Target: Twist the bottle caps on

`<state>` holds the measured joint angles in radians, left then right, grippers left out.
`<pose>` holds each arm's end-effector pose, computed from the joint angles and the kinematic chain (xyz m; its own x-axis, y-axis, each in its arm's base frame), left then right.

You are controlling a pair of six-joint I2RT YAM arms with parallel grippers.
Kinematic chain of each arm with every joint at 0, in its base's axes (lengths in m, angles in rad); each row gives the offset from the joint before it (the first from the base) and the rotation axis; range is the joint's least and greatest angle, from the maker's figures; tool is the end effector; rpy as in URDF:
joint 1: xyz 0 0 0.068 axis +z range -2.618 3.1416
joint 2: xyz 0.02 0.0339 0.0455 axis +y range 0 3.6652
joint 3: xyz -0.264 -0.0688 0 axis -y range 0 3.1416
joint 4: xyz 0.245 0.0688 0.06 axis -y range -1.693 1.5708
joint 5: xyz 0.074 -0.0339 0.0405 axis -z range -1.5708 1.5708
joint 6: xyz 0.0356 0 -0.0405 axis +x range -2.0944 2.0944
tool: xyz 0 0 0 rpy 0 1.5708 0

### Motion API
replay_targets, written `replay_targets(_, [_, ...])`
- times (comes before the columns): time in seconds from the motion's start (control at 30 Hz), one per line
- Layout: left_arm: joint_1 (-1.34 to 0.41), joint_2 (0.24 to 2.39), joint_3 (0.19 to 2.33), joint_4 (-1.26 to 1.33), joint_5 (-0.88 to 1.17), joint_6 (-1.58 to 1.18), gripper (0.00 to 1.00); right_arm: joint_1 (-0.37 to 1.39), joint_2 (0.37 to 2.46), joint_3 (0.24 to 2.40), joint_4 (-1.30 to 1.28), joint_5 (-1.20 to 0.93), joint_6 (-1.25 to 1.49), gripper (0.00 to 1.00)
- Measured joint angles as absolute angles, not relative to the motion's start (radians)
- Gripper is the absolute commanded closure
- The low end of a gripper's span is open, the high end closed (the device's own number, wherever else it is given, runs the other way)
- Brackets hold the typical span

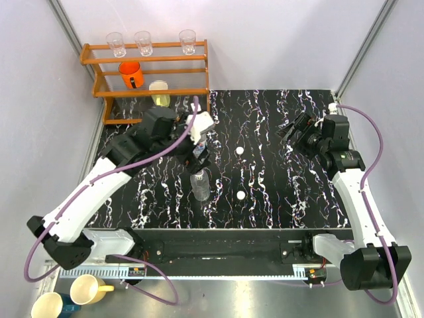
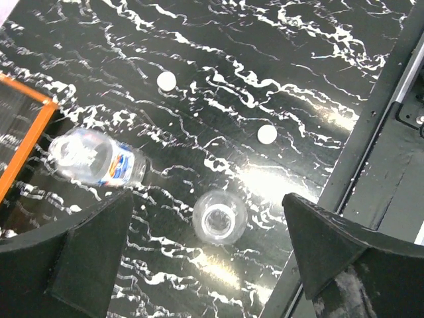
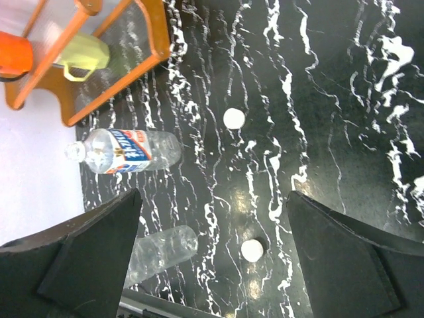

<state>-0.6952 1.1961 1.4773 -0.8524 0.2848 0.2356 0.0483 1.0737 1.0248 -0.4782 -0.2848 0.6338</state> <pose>0.1726 -0.1570 0.4263 -0.2178 0.4734 -0.8535 0.8712 0.4886 0.0487 0.2345 0.0213 0.3391 -0.5759 0.5412 -0.6127 0.0648 0.7774 0.6257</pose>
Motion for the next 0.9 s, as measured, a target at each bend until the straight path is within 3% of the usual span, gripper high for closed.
replay_targets(0.2, [-0.782,1.312,1.477,-0.778,0.281,0.226,0.01,-0.033,1.135,1.034,-0.579,-0.26,0.648,0.0])
replay_targets(0.33, [-0.828,1.39,1.456,-0.714,0.274,0.213,0.01,-0.146,1.148,1.023,-0.627,-0.268,0.653,0.07])
replay_targets(0.57, [-0.863,1.515,1.413,-0.636,0.271,0.193,0.04,-0.151,0.856,0.999,-0.643,-0.171,0.648,0.17])
replay_targets(0.63, [-0.863,1.558,1.407,-0.614,0.265,0.19,0.07,-0.151,0.8,1.018,-0.656,-0.137,0.647,0.24])
replay_targets(0.9, [-0.898,1.743,1.367,-0.538,0.218,0.189,0.17,-0.151,0.736,1.026,-0.687,-0.067,0.644,0.3])
